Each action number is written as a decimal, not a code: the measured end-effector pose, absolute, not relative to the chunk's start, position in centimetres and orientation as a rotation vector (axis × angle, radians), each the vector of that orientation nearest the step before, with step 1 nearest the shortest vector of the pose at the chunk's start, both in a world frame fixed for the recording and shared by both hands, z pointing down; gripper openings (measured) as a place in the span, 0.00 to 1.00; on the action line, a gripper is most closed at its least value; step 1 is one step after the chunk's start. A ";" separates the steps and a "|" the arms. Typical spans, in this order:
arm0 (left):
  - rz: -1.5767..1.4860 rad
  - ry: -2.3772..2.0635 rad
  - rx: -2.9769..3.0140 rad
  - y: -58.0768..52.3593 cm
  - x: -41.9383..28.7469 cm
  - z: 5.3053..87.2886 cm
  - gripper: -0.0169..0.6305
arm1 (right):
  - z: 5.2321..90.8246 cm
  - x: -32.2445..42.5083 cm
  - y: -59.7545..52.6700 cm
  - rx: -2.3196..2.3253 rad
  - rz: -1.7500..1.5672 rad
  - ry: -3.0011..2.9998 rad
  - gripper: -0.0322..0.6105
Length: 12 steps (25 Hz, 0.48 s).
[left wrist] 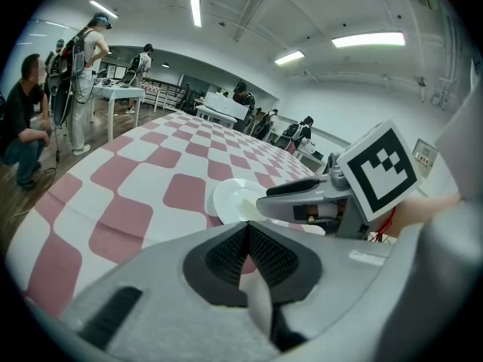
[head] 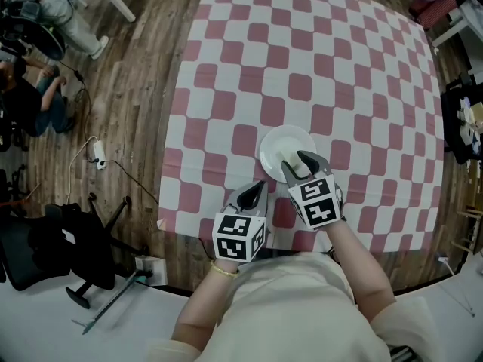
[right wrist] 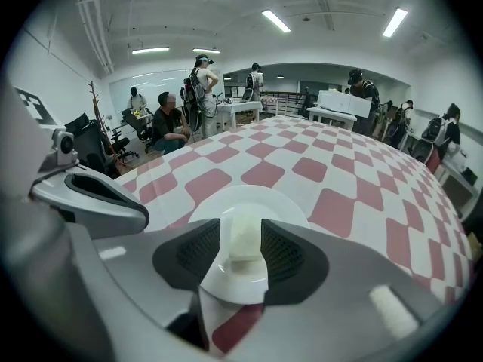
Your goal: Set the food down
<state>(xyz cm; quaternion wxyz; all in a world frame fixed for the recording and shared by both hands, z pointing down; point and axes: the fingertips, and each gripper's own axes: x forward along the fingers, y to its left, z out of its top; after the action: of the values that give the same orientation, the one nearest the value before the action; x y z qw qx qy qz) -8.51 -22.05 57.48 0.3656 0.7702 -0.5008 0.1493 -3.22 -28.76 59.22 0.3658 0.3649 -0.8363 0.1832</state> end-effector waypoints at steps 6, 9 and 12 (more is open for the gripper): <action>0.378 -1.287 1.994 -21.2 -8.2 56.5 0.03 | 57.9 -3.0 -27.7 0.967 0.465 -2.172 0.31; 0.376 -1.287 2.005 -20.9 -8.2 56.2 0.03 | 57.1 -3.0 -27.3 0.993 0.452 -2.185 0.28; 0.370 -1.280 2.016 -20.3 -7.9 55.6 0.03 | 56.4 -2.8 -26.5 1.010 0.445 -2.196 0.26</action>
<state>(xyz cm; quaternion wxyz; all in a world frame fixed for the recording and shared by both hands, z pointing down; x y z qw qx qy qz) -7.87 -20.26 55.64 0.3547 0.7800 -0.4953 0.1430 -2.79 -26.47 56.41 0.3353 0.3873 -0.8418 0.1704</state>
